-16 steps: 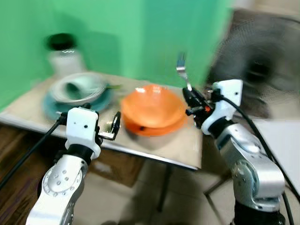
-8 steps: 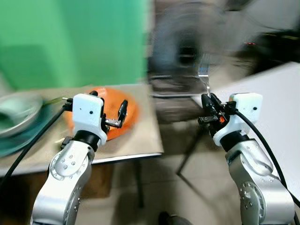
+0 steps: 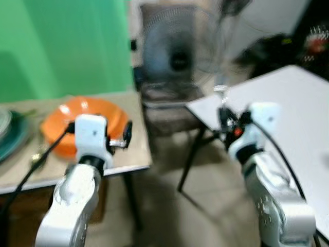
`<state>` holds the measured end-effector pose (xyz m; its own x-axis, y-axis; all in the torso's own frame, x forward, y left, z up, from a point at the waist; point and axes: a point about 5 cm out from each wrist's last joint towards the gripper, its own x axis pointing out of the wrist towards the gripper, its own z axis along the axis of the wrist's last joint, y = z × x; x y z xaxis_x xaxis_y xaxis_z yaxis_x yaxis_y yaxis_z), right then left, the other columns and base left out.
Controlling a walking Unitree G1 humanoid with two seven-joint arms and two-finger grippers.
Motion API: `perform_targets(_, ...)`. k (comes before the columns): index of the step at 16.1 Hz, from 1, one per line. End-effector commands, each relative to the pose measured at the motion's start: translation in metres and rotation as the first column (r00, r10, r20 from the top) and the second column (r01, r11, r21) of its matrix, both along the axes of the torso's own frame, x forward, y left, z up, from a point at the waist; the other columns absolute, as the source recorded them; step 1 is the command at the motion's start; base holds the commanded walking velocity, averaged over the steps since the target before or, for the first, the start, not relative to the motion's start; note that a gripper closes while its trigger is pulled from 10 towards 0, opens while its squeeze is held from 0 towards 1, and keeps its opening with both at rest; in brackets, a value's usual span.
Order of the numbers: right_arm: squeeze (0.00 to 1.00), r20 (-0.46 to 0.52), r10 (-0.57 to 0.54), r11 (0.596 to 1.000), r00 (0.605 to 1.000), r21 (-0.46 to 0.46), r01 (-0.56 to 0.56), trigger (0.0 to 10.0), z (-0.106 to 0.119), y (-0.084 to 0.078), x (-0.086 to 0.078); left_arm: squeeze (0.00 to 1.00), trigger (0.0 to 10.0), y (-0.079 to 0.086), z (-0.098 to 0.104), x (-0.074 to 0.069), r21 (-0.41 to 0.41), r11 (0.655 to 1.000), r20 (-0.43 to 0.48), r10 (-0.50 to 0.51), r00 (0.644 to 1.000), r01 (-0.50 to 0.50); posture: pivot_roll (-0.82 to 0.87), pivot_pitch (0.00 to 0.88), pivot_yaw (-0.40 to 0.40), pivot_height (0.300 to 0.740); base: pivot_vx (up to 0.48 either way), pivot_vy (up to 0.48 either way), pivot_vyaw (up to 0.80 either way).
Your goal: Setting the table
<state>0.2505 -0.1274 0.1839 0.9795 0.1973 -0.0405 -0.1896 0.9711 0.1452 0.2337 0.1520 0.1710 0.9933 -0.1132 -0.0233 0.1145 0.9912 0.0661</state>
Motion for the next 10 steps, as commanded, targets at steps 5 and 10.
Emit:
perform_targets(5, 0.00, -0.078, 0.014, 1.000, 0.997, 0.017, -0.013, 10.0, -0.014, 0.005, 0.002, 0.00, 10.0, 0.003, 0.008, 0.007, 0.056, 0.998, 0.059, 0.009, 0.998, -0.013, -0.06, 0.000, -0.011, 0.740, 0.000, 0.000, -0.77)
perform_targets(10, 0.00, -0.071, -0.044, 0.999, 0.997, 0.010, 0.045, 10.0, -0.014, -0.002, 0.003, 0.00, 10.0, 0.000, 0.009, 0.015, 0.070, 0.997, 0.070, -0.031, 0.997, 0.026, -0.10, 0.000, 0.032, 0.740, 0.000, 0.000, -0.73)
